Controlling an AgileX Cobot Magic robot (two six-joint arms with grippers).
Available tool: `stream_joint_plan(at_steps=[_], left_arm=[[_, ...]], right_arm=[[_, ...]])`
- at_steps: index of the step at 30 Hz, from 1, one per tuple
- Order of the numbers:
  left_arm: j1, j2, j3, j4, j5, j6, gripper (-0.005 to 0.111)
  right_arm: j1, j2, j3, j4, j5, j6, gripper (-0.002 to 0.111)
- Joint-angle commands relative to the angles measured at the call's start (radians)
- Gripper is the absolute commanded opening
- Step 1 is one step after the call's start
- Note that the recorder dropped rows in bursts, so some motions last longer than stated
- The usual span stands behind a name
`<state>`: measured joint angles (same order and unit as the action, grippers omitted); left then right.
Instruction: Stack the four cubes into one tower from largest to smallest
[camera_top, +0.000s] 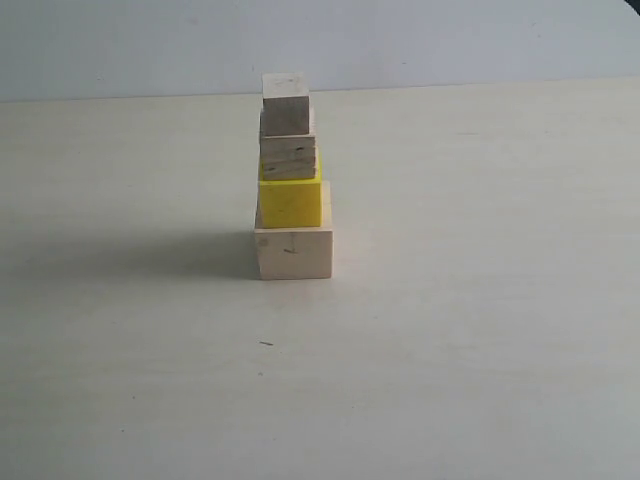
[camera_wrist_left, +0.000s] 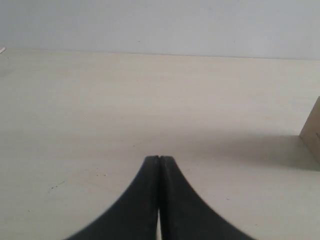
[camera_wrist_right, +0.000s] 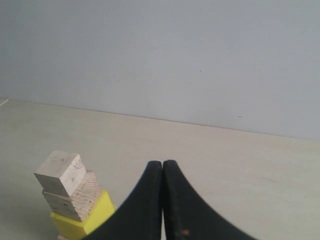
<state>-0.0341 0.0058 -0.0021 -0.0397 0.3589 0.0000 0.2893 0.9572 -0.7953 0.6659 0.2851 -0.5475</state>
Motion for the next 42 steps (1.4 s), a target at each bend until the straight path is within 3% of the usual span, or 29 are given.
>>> stream_joint_plan(at_steps=[1,6,13,19,33,38,42], left_arm=[[-0.008,-0.006,0.002,0.003,-0.007,0.008,0.0],[-0.008,-0.006,0.002,0.003,-0.007,0.011,0.0],[-0.008,-0.006,0.002,0.003,-0.007,0.011,0.0],[-0.008,-0.006,0.002,0.003,-0.007,0.011,0.0],[-0.008,-0.006,0.002,0.003,-0.007,0.011,0.0],[-0.008,-0.006,0.002,0.003,-0.007,0.011,0.0],[-0.008,-0.006,0.002,0.003,-0.007,0.011,0.0]], right_arm=[[-0.017,-0.027,0.015,-0.113,0.007,-0.006,0.0],[-0.133,-0.157,0.084,-0.126,0.006,0.025,0.0],[-0.285,-0.417,0.306,-0.177,-0.019,0.025,0.0],[-0.289,-0.604,0.467,-0.198,-0.075,0.025,0.0],[-0.289,-0.779,0.654,-0.239,-0.104,0.084,0.0],[-0.289,-0.837,0.735,-0.497,-0.1,0.408,0.0],[-0.289,-0.884,0.793,-0.518,-0.1,0.464,0.0]])
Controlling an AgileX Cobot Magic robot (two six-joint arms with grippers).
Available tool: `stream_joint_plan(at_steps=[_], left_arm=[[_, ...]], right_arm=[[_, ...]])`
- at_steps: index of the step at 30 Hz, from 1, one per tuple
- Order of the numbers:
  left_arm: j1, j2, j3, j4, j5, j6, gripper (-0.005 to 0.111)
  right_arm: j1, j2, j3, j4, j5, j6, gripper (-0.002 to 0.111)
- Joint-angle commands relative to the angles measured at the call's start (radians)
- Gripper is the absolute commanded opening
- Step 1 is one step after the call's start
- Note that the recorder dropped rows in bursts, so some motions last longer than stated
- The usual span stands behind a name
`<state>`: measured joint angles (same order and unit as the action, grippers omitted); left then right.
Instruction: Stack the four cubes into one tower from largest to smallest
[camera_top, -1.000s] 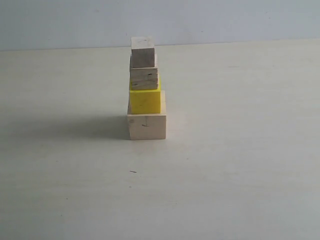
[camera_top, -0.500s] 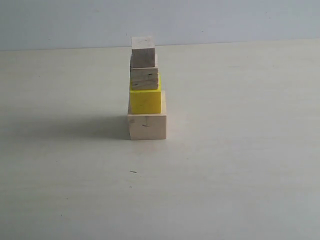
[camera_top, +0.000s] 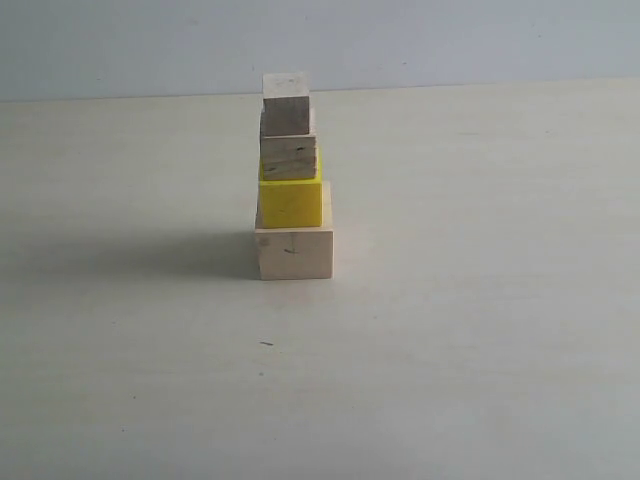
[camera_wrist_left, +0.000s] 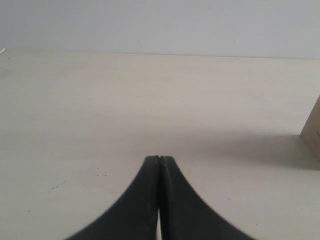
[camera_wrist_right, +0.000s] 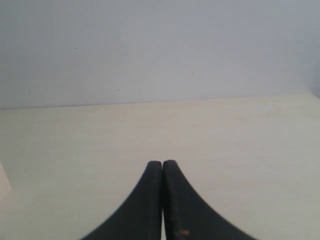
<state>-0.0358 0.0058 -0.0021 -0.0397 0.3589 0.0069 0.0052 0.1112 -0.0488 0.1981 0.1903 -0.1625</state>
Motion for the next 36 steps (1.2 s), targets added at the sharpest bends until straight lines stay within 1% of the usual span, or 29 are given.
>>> stream_joint_plan(at_steps=[1,9,27,30,33,36], left_arm=[[-0.007,-0.006,0.002,0.003,-0.007,0.004,0.0],[-0.007,-0.006,0.002,0.003,-0.007,0.004,0.0],[-0.007,-0.006,0.002,0.003,-0.007,0.004,0.0],[-0.007,-0.006,0.002,0.003,-0.007,0.004,0.0],[-0.007,-0.006,0.002,0.003,-0.007,0.004,0.0],[-0.007,-0.006,0.002,0.003,-0.007,0.004,0.0]], right_arm=[[-0.005,-0.046,0.049,-0.05,-0.005,0.079,0.0],[-0.005,-0.082,0.049,-0.041,0.079,0.079,0.0],[-0.005,-0.087,0.049,-0.123,0.115,0.087,0.0],[-0.005,-0.087,0.049,-0.145,0.115,0.125,0.0],[-0.005,-0.087,0.049,-0.181,0.115,0.203,0.0],[-0.005,-0.087,0.049,-0.183,0.115,0.215,0.0]])
